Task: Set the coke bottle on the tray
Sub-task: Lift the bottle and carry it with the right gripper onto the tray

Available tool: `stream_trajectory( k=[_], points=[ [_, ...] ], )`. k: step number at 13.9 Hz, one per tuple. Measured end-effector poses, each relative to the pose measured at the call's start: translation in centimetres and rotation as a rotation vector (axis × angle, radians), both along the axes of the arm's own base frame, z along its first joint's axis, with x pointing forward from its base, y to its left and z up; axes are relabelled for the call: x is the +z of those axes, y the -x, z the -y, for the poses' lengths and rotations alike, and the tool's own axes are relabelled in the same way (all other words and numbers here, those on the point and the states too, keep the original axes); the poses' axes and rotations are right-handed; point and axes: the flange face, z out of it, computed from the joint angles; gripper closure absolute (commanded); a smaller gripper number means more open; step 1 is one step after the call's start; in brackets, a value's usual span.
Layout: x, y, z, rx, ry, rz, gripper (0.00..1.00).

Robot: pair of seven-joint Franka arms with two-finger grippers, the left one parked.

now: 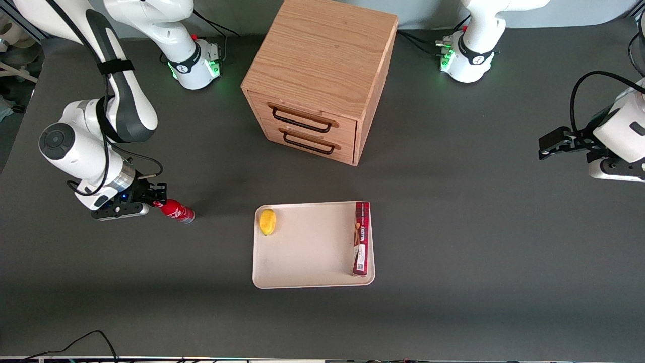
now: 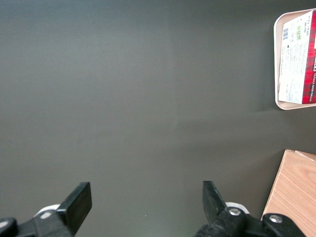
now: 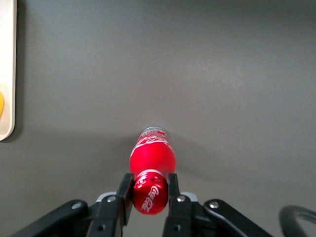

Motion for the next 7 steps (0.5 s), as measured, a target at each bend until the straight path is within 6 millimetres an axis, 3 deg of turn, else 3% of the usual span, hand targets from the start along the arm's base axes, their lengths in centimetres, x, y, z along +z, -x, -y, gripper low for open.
stream_trajectory(
  k=[3, 7],
  points=[
    [3.3, -1.3, -0.1, 0.001, 0.003, -0.050, 1.00],
    [12.9, -2.6, 0.3, -0.008, 0.008, -0.115, 1.00]
  ],
)
